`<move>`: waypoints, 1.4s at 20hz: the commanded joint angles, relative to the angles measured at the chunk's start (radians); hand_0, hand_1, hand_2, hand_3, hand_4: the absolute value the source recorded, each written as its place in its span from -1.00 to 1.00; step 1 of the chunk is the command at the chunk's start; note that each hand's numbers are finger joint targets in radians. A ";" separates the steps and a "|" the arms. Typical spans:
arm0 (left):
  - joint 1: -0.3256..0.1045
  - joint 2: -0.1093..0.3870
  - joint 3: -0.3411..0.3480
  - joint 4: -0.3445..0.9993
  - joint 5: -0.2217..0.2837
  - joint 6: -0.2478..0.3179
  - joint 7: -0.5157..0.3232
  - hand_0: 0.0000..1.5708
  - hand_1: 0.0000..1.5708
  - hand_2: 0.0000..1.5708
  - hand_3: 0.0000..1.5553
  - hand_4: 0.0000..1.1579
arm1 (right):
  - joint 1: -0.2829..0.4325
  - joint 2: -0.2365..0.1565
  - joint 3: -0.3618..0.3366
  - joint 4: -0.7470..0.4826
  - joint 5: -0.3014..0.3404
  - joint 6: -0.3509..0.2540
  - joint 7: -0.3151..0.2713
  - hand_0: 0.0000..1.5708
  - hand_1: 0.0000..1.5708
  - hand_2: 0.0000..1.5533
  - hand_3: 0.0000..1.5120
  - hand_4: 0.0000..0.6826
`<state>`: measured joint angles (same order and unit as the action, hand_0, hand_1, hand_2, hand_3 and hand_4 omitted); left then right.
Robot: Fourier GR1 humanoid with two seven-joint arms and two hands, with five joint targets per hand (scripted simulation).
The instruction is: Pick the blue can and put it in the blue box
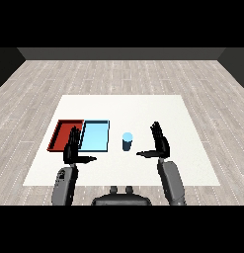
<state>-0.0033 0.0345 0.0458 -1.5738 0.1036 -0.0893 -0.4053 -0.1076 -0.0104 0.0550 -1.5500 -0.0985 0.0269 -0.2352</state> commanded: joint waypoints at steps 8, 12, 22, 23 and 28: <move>0.031 -0.018 -0.013 0.014 0.002 -0.009 -0.071 -1.00 -1.00 -1.00 -1.00 -1.00 | 0.016 -0.011 0.010 -0.011 -0.013 -0.016 0.014 -1.00 -1.00 -1.00 -1.00 -1.00; -0.064 0.015 0.045 0.111 0.025 -0.014 -0.065 -1.00 -1.00 -1.00 -1.00 -1.00 | -0.076 0.000 -0.030 0.143 -0.061 0.017 0.000 -1.00 -1.00 -1.00 -1.00 -1.00; 0.012 -0.011 0.008 -0.036 0.036 0.016 0.005 -1.00 -1.00 -1.00 -1.00 -1.00 | -0.168 0.010 0.020 0.340 -0.122 -0.075 -0.074 -1.00 -1.00 -1.00 -1.00 -1.00; -0.075 0.034 0.061 0.043 0.072 -0.021 0.008 -1.00 -1.00 -1.00 -1.00 -1.00 | -0.107 0.010 -0.009 0.292 -0.104 -0.047 -0.052 -1.00 -1.00 -1.00 -1.00 -1.00; -0.059 0.008 0.046 0.080 0.056 -0.010 -0.049 -1.00 -1.00 -1.00 -1.00 -1.00 | -0.118 0.010 0.029 0.369 -0.147 -0.049 -0.108 -1.00 -1.00 -1.00 -1.00 -1.00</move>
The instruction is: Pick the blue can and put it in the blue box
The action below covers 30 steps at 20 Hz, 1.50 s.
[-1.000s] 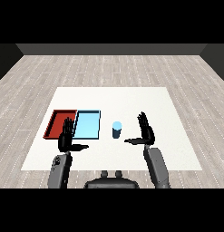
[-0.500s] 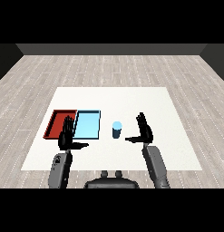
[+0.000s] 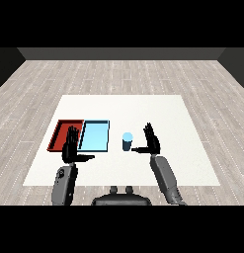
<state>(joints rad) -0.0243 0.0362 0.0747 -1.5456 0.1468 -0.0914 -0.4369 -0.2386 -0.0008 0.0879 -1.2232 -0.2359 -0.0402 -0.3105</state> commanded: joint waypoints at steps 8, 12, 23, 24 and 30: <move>-0.040 0.026 0.032 0.003 0.040 -0.010 0.030 -1.00 -1.00 -1.00 -1.00 -1.00 | -0.005 0.001 0.068 0.112 -0.034 -0.024 -0.061 -1.00 -1.00 -1.00 -1.00 -1.00; 0.017 0.006 0.005 -0.023 0.020 -0.007 -0.012 -1.00 -1.00 -1.00 -1.00 -1.00 | -0.051 0.001 0.112 0.119 -0.093 -0.100 -0.040 -1.00 -1.00 -1.00 -1.00 -1.00; 0.029 0.023 0.016 -0.012 0.037 -0.025 -0.010 -1.00 -1.00 -1.00 -1.00 -1.00 | -0.085 0.001 0.146 0.319 -0.178 -0.044 -0.186 -1.00 -1.00 -1.00 -1.00 -1.00; -0.010 0.020 0.016 0.006 0.026 -0.004 0.006 -1.00 -1.00 -1.00 -1.00 -1.00 | -0.115 0.001 0.170 0.291 -0.192 -0.063 -0.149 -1.00 -1.00 -1.00 -1.00 -1.00; 0.016 -0.007 -0.028 -0.035 -0.003 0.019 0.015 -1.00 -1.00 -1.00 -1.00 -1.00 | -0.253 0.001 0.235 0.493 -0.269 -0.094 -0.250 -1.00 -1.00 -1.00 -1.00 -1.00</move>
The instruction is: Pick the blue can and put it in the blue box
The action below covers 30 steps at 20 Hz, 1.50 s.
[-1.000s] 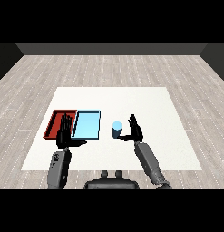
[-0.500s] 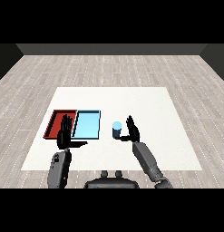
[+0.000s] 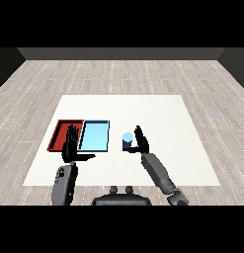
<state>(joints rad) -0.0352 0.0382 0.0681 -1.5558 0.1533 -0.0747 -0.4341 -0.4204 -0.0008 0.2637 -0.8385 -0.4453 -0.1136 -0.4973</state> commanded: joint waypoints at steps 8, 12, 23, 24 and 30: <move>0.043 0.018 0.005 -0.094 0.006 0.010 0.071 -1.00 -1.00 -1.00 -1.00 -1.00 | -0.061 0.001 0.083 0.056 -0.096 -0.030 -0.019 -1.00 -1.00 -1.00 -1.00 -1.00; 0.048 0.000 -0.004 -0.101 0.015 0.008 0.057 -1.00 -1.00 -1.00 -1.00 -1.00 | -0.125 0.001 0.139 0.121 -0.160 -0.064 -0.036 -1.00 -1.00 -1.00 -1.00 -1.00; 0.021 0.025 0.021 -0.049 0.041 -0.040 0.012 -1.00 -1.00 -1.00 -1.00 -1.00 | -0.264 0.001 0.270 0.291 -0.354 -0.061 -0.099 -1.00 -1.00 -1.00 -1.00 -1.00; 0.037 0.031 0.036 -0.044 0.038 -0.034 0.009 -1.00 -1.00 -1.00 -1.00 -1.00 | -0.244 0.001 0.215 0.290 -0.296 -0.044 -0.112 -1.00 -1.00 -1.00 -1.00 -1.00; 0.002 0.013 0.015 -0.034 0.018 -0.011 0.023 -1.00 -1.00 -1.00 -1.00 -1.00 | -0.267 0.001 0.268 0.298 -0.301 -0.177 -0.069 0.95 0.95 0.91 0.92 0.71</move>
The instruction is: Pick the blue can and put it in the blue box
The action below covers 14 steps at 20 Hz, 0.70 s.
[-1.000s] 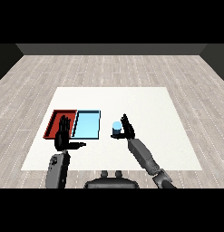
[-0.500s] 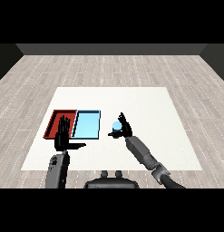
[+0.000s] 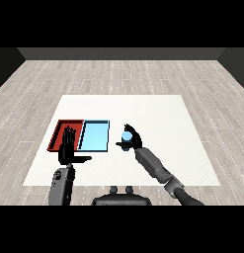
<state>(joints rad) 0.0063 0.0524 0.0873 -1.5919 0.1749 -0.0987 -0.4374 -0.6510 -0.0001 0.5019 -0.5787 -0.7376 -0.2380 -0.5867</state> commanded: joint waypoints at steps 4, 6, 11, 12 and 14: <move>-0.009 -0.026 -0.031 -0.018 -0.022 0.020 0.004 -1.00 -1.00 -1.00 -1.00 -1.00 | -0.053 0.000 0.006 0.070 0.046 -0.093 0.063 0.99 0.99 0.91 0.91 0.98; -0.050 0.033 0.034 -0.018 0.034 -0.009 0.055 -1.00 -1.00 -1.00 -1.00 -1.00 | -0.031 0.000 0.105 0.052 -0.044 -0.133 0.020 0.99 0.99 0.92 0.91 0.99; -0.041 -0.018 0.002 0.125 -0.007 -0.019 -0.078 -1.00 -1.00 -1.00 -1.00 -1.00 | 0.020 0.000 0.006 -0.071 0.106 -0.123 0.052 0.96 0.96 0.90 0.88 0.94; 0.002 0.007 -0.006 0.007 0.007 -0.025 0.010 -1.00 -1.00 -1.00 -1.00 -1.00 | 0.008 0.000 0.035 -0.092 0.090 -0.169 0.053 0.94 0.94 0.89 0.88 0.93; 0.019 -0.005 -0.038 0.036 -0.012 -0.035 -0.025 -1.00 -1.00 -1.00 -1.00 -1.00 | -0.077 0.000 -0.037 -0.048 0.120 -0.113 0.095 0.91 0.91 0.88 0.87 0.92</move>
<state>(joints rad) 0.0057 0.0423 0.0608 -1.5717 0.1670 -0.1082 -0.4512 -0.6762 -0.0005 0.5080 -0.6279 -0.6480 -0.3687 -0.5102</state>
